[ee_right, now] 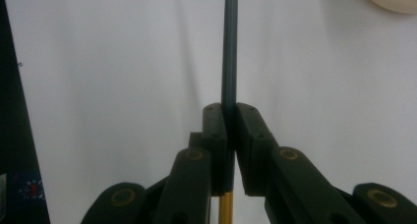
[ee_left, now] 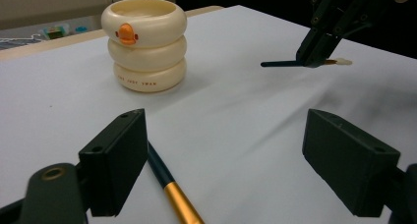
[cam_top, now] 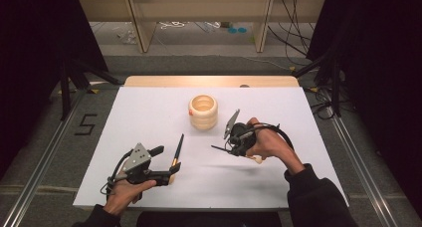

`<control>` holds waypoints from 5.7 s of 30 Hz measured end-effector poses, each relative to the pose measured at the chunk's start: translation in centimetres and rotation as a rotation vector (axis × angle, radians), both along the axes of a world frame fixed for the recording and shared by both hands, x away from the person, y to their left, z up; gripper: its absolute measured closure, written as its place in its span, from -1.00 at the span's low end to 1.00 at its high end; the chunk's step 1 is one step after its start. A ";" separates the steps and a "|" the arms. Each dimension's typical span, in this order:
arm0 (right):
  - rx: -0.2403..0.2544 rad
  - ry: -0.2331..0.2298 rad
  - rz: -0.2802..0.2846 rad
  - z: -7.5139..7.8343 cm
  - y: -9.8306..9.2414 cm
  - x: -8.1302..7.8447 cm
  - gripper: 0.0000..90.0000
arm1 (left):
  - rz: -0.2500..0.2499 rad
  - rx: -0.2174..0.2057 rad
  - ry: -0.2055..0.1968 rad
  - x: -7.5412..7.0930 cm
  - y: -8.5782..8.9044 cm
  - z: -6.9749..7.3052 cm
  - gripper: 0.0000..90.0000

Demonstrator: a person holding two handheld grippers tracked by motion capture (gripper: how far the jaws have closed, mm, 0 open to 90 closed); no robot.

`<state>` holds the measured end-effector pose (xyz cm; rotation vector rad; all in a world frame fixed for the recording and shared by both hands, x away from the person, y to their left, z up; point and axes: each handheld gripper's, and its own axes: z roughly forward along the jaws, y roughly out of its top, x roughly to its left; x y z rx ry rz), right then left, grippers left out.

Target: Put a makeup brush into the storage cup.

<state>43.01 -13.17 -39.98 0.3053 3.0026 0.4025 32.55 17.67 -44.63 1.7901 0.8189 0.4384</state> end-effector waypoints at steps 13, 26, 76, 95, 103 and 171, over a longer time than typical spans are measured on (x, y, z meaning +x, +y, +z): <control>-0.015 0.010 0.145 -0.3 2.2 -2.6 0.86 | -0.085 0.015 0.053 0.1 -0.9 -0.2 -0.53; -0.014 0.007 0.185 -0.1 2.6 -3.5 0.85 | -0.182 0.044 0.067 0.3 -2.7 -0.5 -0.39; -0.113 0.001 0.401 -1.5 6.0 -7.0 0.85 | -0.468 0.096 0.512 2.1 -7.2 -1.2 0.43; -0.116 -0.015 0.418 -1.5 6.3 -7.3 0.85 | -0.480 0.135 0.517 2.5 -7.9 -1.6 0.58; -0.090 -0.039 0.448 -1.6 6.6 -7.4 0.85 | -0.486 0.135 0.534 2.7 -8.1 -1.6 0.67; 0.582 -0.132 -0.373 2.8 -2.3 -4.3 -0.22 | -0.305 0.020 0.370 3.9 -5.7 0.3 0.88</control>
